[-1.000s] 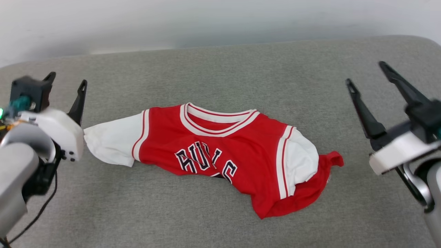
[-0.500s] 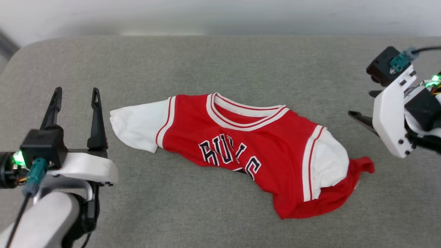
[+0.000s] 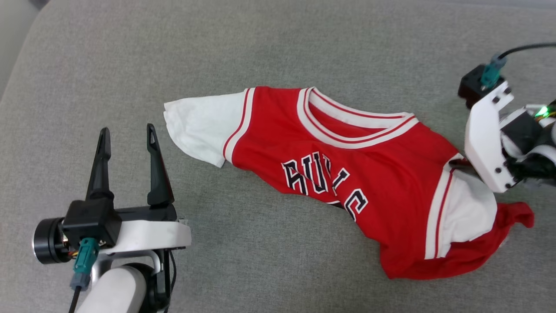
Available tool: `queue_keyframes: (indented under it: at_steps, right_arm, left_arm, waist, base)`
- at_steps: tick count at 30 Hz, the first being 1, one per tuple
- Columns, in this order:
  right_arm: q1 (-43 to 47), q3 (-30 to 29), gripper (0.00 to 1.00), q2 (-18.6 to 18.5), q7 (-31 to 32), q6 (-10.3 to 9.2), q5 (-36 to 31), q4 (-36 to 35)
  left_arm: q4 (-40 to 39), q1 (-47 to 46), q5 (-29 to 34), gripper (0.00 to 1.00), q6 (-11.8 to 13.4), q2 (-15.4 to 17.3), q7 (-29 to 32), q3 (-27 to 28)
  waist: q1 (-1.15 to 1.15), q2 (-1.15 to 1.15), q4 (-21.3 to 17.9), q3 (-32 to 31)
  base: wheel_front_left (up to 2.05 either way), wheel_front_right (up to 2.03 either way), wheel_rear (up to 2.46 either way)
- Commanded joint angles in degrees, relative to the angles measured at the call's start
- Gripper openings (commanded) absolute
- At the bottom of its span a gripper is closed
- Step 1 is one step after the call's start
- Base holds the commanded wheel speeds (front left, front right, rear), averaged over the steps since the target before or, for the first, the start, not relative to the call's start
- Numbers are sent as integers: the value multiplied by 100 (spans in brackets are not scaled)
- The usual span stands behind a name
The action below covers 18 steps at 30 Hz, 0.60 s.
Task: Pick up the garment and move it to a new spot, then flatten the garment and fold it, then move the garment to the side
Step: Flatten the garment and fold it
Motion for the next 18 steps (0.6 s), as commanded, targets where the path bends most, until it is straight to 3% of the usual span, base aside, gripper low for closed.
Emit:
queue_keyframes:
  at_steps: [1,5,6,7,13,18]
  right_arm:
    - [94,110,100,40,-21,-4,7,53]
    - [416,581,100,148,-87,-3,92,234]
    - [445,712,80,153,-115,-2,74,222]
    - [443,787,0,163,-203,-2,69,216]
    - [-22,863,0,-3,-858,-7,101,-7]
    - [-420,817,0,-405,-1315,-5,244,-564]
  left_arm:
    - [19,91,84,100,-85,-111,-13,95]
    - [113,251,352,100,-410,-504,-14,434]
    - [142,279,419,100,-487,-580,-13,514]
    - [170,309,480,100,-569,-647,-13,586]
    - [357,463,798,100,-940,-939,-13,945]
    - [392,684,975,100,-1126,-1159,-14,1187]
  waist:
    - [0,0,108,147]
    - [0,0,133,236]
    - [0,0,128,245]
    - [0,0,113,245]
    - [0,0,-45,17]
    - [0,0,-208,-232]
  base:
    - [0,0,0]
    - [0,0,0]
    - [0,0,0]
    - [0,0,0]
    - [0,0,0]
    - [0,0,0]
